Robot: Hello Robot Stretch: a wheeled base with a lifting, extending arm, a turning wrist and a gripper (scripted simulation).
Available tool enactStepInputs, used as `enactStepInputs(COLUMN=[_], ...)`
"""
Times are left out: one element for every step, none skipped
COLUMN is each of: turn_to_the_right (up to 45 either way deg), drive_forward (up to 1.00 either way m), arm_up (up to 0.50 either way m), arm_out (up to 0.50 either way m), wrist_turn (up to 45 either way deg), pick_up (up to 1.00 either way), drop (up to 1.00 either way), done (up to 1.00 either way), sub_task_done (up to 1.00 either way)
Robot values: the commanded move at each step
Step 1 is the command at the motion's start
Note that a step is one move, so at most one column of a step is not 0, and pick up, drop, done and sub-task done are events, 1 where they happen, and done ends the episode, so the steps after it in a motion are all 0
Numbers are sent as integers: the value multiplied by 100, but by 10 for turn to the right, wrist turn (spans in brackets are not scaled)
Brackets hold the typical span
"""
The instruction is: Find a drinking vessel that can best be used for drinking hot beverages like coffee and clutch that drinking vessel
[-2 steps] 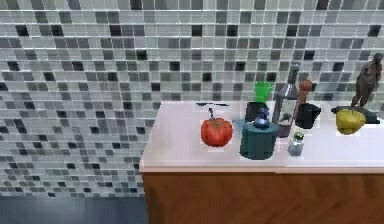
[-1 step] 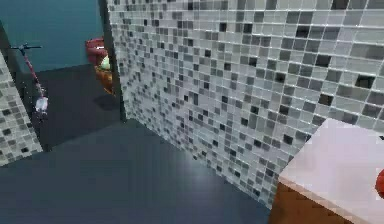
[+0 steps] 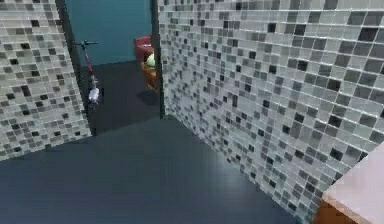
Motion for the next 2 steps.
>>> enactStepInputs(turn_to_the_right=[450, 450], drive_forward=[0, 0], arm_up=[0, 0], arm_out=[0, 0], wrist_turn=[0, 0], pick_up=[0, 0], drop=[0, 0], done=[0, 0], sub_task_done=[0, 0])
